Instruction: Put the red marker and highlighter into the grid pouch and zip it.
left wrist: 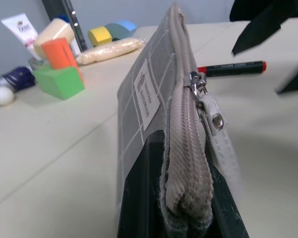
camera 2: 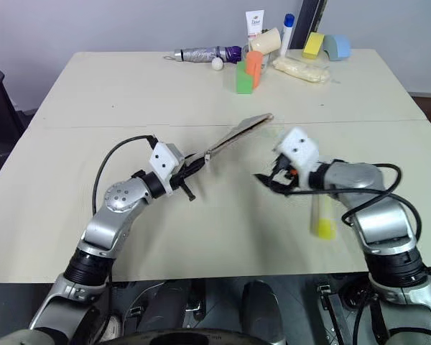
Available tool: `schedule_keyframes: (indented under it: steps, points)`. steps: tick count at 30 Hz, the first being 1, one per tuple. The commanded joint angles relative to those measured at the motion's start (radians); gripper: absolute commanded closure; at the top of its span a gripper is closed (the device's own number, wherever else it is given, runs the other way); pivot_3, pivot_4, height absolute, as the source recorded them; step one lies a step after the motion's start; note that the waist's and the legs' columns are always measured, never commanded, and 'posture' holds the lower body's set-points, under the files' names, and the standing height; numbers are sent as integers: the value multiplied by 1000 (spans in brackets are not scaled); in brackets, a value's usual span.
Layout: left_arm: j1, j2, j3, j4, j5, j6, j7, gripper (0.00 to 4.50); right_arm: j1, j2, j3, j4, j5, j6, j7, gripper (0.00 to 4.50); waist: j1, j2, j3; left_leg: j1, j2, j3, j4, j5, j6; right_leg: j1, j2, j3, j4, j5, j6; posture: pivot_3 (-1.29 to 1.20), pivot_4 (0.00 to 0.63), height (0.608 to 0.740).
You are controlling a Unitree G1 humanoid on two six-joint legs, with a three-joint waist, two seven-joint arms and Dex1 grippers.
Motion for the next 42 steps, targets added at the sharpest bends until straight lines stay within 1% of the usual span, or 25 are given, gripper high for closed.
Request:
schedule_keyframes:
  steps: [1, 5, 8, 13, 17, 20, 23, 26, 27, 29, 30, 32, 36, 39, 42]
  points:
    - [-31, 36, 27, 19, 9, -44, -30, 4500, -4, -4, -77, 100, -17, -38, -72, 72, 0, 0, 0, 0, 0, 0, 0, 0, -1, 0, 0, 0, 0, 0, 0, 0, 150, 740]
    - [-61, 90, 42, 39, 15, -68, -66, 4500, -4, 7, -93, 202, -45, -99, -141, 72, -1, 0, 0, 0, 0, 1, 0, 1, -1, 0, 1, 0, 0, 0, 0, 0, 150, 740]
    - [-68, 122, 35, 48, 34, -92, -82, 4500, -12, 23, -101, 221, -32, -110, -163, 72, 0, 0, 0, 0, 0, 2, 0, 1, -1, -1, 1, 0, 0, 0, 0, 0, 150, 740]
    - [-64, 131, 47, 43, 23, -91, -91, 4500, -39, 44, -96, 304, -43, -131, -209, 72, 1, 0, 0, -1, -1, 1, 0, 1, -1, 0, 1, 0, 0, 0, 0, 0, 150, 740]
    - [-52, 115, 35, 46, 27, -95, -84, 4500, -105, 90, -142, 448, -17, -91, -280, 72, -1, 0, 0, 0, 0, 1, 0, 1, -1, 0, 1, 0, 0, 0, 0, 0, 150, 740]
    - [-46, 101, 30, 45, 29, -94, -80, 4500, -125, 106, -154, 509, -2, -86, -287, 72, 0, 0, 0, -1, 0, 2, 0, 1, -1, 0, 1, 0, 0, 0, 0, 0, 150, 740]
    - [-37, 82, 32, 48, 22, -84, -71, 4500, -116, 110, -151, 504, 26, -73, -261, 880, 0, 0, 0, -1, -1, 2, 0, 1, -1, 0, 1, 0, 0, 0, 0, 0, 150, 740]
    - [-25, 62, 41, 53, 7, -75, -67, 4500, -101, 106, -148, 472, 40, -52, -256, 2362, 1, 0, 0, 0, 0, 2, 0, 1, -1, 0, 1, 0, 0, 0, 0, 0, 150, 740]
    - [-21, 54, 45, 52, 0, -69, -67, 4500, -95, 99, -142, 458, 37, -51, -254, 2967, 1, 0, 0, 0, 0, 2, 0, 1, -1, 0, 1, 0, 0, 0, 0, 0, 150, 740]
    - [-14, 41, 51, 53, -17, -58, -68, 4500, -81, 75, -127, 406, 33, -39, -237, 4009, 2, 0, 0, 0, 0, 2, 0, 1, -1, 0, 1, 0, 0, 0, 0, 0, 150, 740]
    - [-10, 33, 54, 57, -25, -53, -68, 4500, -61, 42, -99, 352, 25, -48, -201, 4119, 2, 0, 0, 0, -1, 2, 0, 0, 0, 0, 1, 0, 0, 0, 0, 0, 150, 740]
    - [-5, 21, 58, 66, -38, -46, -68, 4500, -22, -24, -60, 245, 22, -61, -132, 4116, 2, 1, 0, -1, -1, 2, 0, 0, 0, 0, 1, 0, 0, 0, 0, 0, 150, 740]
    - [2, 5, 64, 76, -55, -40, -74, 4500, 41, -132, -83, 81, 72, -79, -13, 4116, 0, 1, 0, 0, 0, 2, 0, 0, 0, 0, 1, 0, 0, 0, 0, 0, 150, 740]
    - [4, -2, 64, 82, -63, -39, -81, 4500, 85, -181, -104, -17, 114, -110, 69, 4116, 1, 0, 0, 0, 0, 1, 0, -2, 4, 0, 1, 0, 0, 0, 0, 0, 150, 740]
    - [2, -5, 60, 90, -63, -43, -86, 4500, 103, -199, -106, -74, 135, -118, 99, 4116, 2, 0, 0, 0, 0, 1, 1, -2, 4, 1, 1, 0, 0, 0, 0, 0, 150, 740]
